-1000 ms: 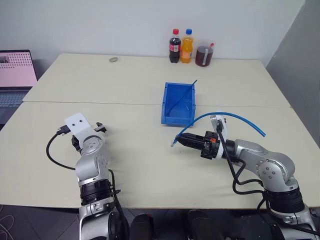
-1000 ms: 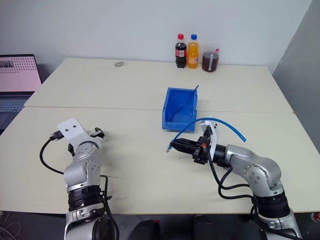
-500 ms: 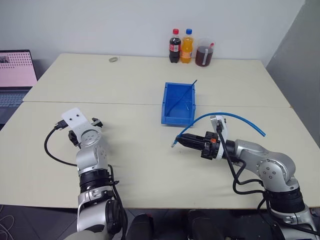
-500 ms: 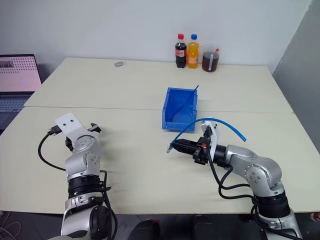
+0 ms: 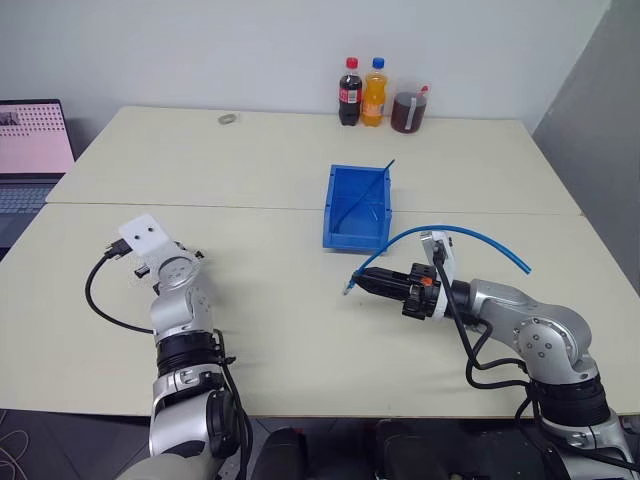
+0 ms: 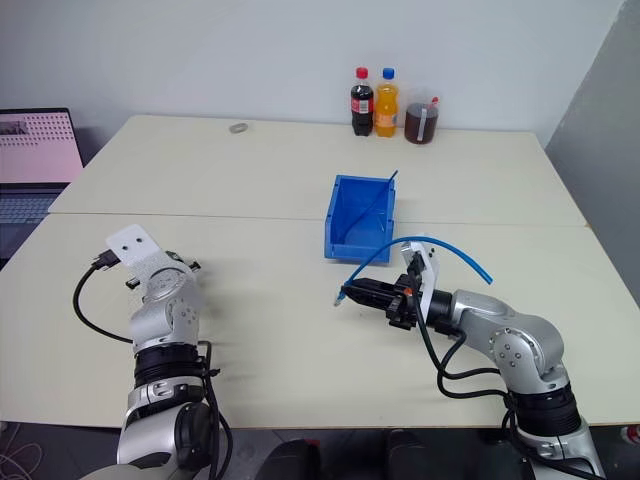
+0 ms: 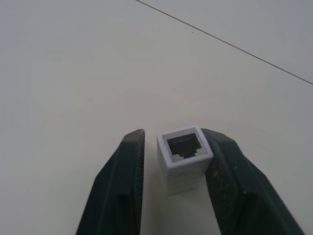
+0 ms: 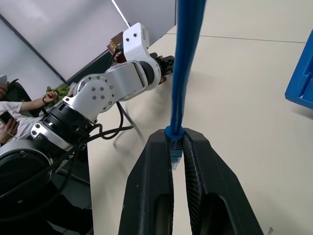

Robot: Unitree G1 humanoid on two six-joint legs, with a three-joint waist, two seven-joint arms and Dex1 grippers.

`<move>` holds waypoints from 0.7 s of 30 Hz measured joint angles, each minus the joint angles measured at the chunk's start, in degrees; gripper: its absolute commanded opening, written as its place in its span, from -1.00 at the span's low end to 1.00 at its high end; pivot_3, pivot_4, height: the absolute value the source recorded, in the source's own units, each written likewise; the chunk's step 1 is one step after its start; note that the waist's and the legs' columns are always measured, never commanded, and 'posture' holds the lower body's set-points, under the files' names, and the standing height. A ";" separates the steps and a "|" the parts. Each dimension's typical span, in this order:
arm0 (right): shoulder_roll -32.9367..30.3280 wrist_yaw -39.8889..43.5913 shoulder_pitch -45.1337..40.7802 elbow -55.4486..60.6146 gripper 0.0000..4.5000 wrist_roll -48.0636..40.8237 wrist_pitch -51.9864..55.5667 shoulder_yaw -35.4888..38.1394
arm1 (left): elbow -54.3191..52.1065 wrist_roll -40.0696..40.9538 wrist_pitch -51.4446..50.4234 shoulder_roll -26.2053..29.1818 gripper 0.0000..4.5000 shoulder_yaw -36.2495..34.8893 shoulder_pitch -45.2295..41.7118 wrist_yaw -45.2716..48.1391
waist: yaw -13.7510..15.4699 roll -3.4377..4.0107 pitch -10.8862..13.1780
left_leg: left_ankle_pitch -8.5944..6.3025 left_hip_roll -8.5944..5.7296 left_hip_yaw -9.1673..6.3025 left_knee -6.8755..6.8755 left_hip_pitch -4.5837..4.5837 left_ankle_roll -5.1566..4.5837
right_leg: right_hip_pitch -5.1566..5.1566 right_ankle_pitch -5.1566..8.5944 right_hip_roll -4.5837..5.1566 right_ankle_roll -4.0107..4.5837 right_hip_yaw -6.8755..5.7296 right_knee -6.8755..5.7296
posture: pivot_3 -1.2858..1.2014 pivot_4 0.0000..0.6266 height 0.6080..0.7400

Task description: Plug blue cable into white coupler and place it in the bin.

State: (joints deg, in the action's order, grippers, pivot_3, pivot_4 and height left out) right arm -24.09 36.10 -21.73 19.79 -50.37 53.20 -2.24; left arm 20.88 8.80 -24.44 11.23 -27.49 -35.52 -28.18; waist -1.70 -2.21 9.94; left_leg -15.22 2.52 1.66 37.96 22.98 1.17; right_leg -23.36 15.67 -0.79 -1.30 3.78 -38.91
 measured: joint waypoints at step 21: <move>0.34 -0.33 0.01 0.00 -0.98 0.04 -0.09 0.01 | -2.61 2.39 0.62 0.29 -0.65 -0.41 2.90 4.40 | 0.00 0.01 0.00 | 0.00 0.00 0.02 0.00 -0.03 0.01 | 0.00 0.00 0.01 0.00 0.01 -0.03 | 0.03 -0.52 1.00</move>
State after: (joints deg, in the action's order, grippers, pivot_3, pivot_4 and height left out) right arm -23.75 35.77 -21.72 19.79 -50.33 53.11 -2.23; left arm 18.27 11.19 -23.82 11.53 -27.90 -32.62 -23.77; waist -1.70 -2.20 9.94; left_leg -15.22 2.53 1.68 37.96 22.95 1.18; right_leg -23.36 15.66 -0.78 -1.30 3.79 -38.94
